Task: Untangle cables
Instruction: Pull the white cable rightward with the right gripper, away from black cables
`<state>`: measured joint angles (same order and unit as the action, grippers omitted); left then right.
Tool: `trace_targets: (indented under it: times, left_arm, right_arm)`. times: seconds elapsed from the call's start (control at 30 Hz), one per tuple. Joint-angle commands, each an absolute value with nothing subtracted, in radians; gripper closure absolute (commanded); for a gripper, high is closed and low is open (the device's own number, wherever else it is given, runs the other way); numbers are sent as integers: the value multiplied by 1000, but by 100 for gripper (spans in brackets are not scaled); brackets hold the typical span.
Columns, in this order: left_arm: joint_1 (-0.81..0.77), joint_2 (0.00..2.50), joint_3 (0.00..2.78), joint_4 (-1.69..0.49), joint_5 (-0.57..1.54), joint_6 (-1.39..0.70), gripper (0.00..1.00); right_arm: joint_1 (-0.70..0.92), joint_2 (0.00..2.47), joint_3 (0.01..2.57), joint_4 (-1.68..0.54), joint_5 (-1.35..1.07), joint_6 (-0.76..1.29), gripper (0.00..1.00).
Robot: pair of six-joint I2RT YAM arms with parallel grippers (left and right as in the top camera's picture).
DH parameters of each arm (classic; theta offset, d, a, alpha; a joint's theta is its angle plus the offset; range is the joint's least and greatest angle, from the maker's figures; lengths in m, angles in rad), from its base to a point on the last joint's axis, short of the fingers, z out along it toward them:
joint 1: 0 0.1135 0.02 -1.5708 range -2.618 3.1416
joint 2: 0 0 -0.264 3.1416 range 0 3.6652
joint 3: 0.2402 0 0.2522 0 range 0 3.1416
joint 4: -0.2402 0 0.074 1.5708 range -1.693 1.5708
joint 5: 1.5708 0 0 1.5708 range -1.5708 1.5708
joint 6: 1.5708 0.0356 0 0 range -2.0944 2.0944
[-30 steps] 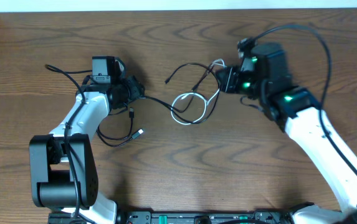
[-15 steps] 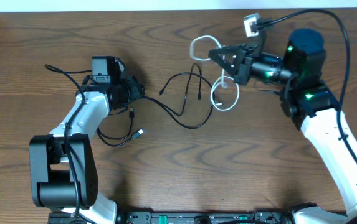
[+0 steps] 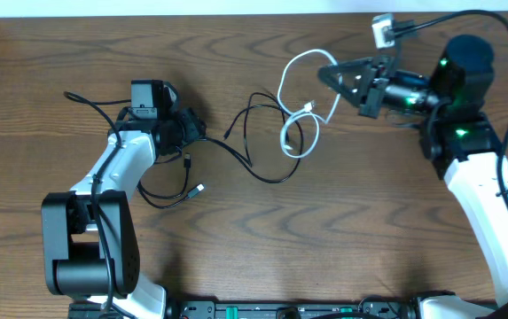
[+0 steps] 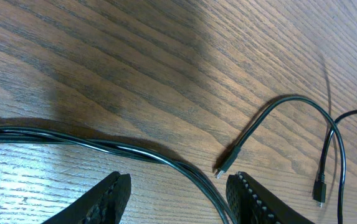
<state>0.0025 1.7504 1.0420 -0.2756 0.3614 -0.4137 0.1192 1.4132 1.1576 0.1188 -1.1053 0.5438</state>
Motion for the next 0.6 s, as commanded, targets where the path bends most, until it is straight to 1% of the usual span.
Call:
trace_targets:
  times: [0.0,0.2,0.33,0.4,0.57]
  left_arm:
    - [1,1751,1047,-274,367,-405,45]
    - [0,1751,1047,-274,366,-405,45]
    - [1,1751,1047,-274,366,-405,45]
    - [0,1751,1047,-274,366,-405,45]
    - [1,1751,1047,-274,366,-405,45]
  right_arm:
    - [54,1402,1164,122,-1125,545,99]
    - [-92,1402,1164,54,-1124,544,99]
    - [-187,1402,1164,-55,-1085,497,99]
    - [-225,1402,1164,-126,-1016,465,99]
    - [-307,1402,1164,-271,-800,463,99]
